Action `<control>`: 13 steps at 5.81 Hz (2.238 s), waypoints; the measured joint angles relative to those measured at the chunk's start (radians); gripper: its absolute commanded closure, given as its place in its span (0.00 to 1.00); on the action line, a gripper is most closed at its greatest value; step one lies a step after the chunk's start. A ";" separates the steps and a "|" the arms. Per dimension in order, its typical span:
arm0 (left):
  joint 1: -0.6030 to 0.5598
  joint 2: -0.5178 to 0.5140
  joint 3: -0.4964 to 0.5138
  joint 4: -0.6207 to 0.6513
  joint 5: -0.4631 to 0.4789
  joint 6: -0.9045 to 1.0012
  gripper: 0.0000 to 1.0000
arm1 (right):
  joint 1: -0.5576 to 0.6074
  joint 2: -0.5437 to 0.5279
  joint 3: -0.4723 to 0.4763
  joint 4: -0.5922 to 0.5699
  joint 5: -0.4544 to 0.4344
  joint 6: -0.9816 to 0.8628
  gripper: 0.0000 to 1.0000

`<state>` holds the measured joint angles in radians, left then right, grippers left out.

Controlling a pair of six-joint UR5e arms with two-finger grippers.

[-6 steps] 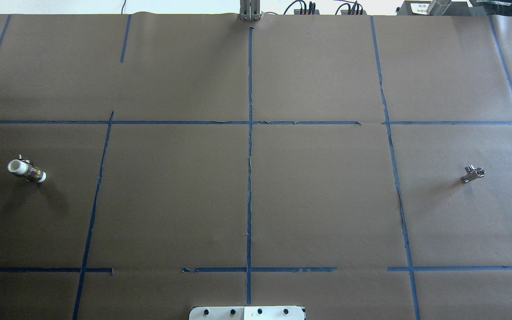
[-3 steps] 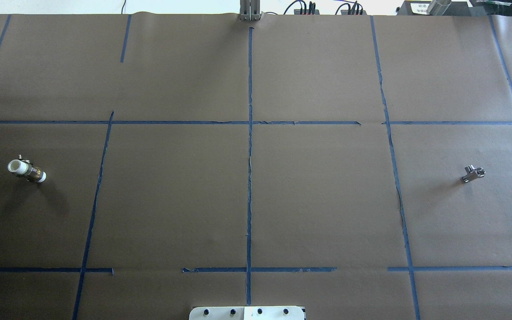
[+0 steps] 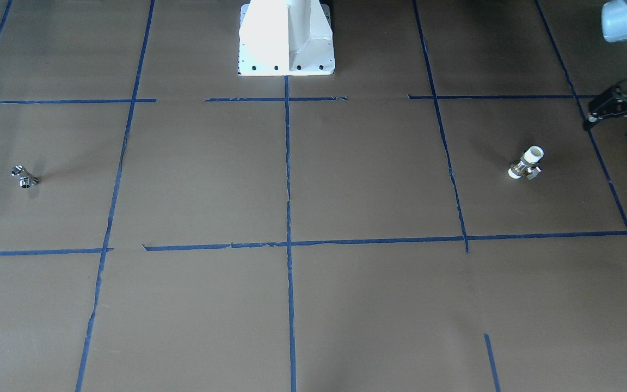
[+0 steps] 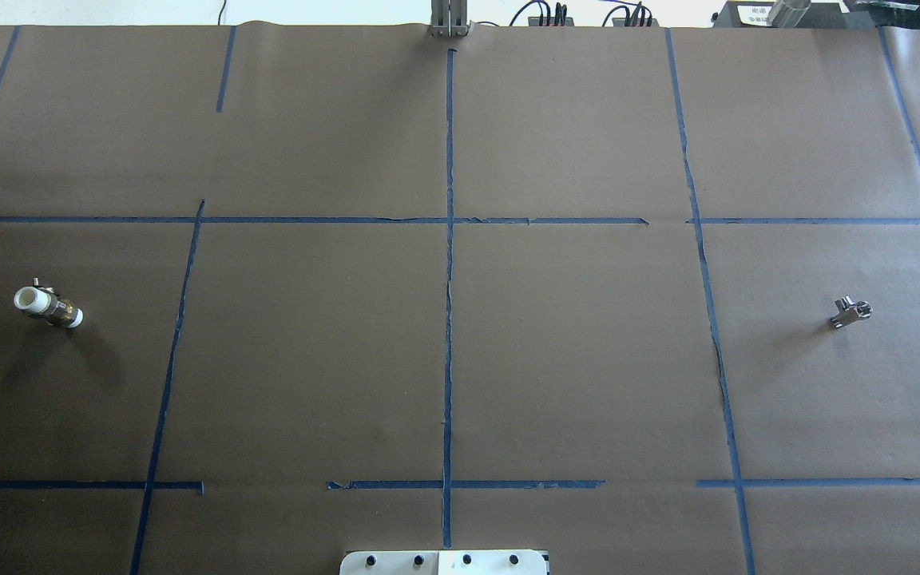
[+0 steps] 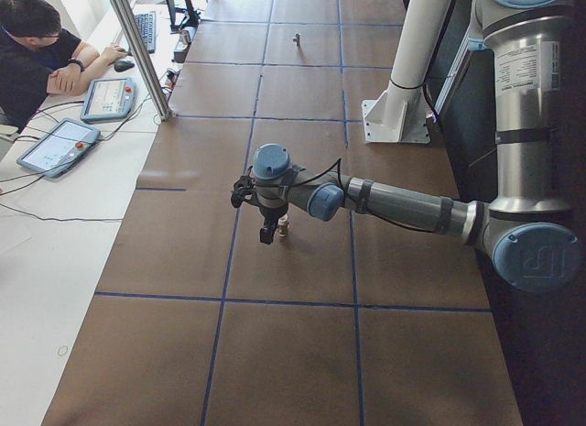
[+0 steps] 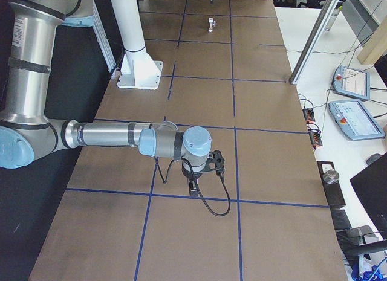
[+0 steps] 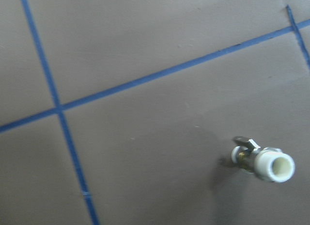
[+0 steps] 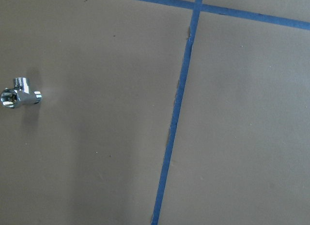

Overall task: Assemble PPR valve and pipe with both arms
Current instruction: 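Lower the left gripper onto the white-and-chrome valve and grasp it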

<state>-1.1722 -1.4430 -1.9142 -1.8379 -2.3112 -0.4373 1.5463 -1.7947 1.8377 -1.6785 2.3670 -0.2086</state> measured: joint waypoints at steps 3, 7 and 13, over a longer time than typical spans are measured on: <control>0.216 -0.008 -0.026 -0.103 0.155 -0.334 0.00 | 0.000 0.000 0.000 0.000 0.000 0.000 0.00; 0.224 -0.069 0.071 -0.115 0.161 -0.337 0.00 | 0.000 0.000 0.000 0.000 0.000 0.000 0.00; 0.224 -0.073 0.098 -0.113 0.160 -0.340 0.76 | 0.000 0.000 0.000 0.000 0.001 0.000 0.00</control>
<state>-0.9480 -1.5156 -1.8163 -1.9512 -2.1510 -0.7771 1.5463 -1.7948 1.8377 -1.6787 2.3677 -0.2086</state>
